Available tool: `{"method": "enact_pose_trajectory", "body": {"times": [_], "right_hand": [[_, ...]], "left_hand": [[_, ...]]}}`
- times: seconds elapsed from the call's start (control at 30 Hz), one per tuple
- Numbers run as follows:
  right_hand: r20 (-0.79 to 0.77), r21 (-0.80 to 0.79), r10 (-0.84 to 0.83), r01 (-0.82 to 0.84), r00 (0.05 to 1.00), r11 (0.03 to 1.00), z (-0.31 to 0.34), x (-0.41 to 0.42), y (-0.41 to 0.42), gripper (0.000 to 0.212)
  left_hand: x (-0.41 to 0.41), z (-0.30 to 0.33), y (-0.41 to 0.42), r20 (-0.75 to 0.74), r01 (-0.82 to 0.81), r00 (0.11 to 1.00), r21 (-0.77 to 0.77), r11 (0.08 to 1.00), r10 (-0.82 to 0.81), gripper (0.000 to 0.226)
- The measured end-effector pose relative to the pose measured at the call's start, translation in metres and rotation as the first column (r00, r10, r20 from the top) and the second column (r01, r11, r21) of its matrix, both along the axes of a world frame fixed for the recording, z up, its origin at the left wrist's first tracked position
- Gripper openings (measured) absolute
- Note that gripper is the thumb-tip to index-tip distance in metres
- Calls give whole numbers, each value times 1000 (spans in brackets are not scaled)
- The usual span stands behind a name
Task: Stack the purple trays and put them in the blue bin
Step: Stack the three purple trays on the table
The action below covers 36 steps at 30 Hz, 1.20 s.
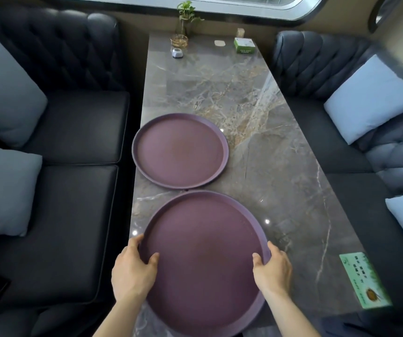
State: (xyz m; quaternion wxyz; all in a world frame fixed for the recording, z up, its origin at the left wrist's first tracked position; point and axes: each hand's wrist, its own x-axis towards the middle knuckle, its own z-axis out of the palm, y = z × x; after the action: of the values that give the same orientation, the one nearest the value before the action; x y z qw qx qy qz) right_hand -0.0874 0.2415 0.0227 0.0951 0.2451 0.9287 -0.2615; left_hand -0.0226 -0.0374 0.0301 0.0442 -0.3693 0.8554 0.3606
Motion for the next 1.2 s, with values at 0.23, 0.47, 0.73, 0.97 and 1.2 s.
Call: {"method": "enact_pose_trajectory", "body": {"times": [0.23,0.47,0.73,0.97,1.2], "right_hand": [[0,-53,14,-14,1000,999,2,-4,3,60],[40,-9,95,-95,995,995,-5,1,9,62],[168,218,406,-436,898,873,-10,29,6,89],[275,306,469,-538,840,785,-7,28,7,88],[159,290,456,-483,875,826,10,-11,6,63]], "left_hand": [[-2,-7,0,-15,31,999,10,999,-30,65],[8,-15,-1,48,143,989,-59,988,-140,79],[22,-16,3,149,349,934,-191,917,-325,93],[18,-9,-1,228,445,890,-251,860,-394,86],[-20,-4,-10,28,277,961,-168,946,-276,53]]}}
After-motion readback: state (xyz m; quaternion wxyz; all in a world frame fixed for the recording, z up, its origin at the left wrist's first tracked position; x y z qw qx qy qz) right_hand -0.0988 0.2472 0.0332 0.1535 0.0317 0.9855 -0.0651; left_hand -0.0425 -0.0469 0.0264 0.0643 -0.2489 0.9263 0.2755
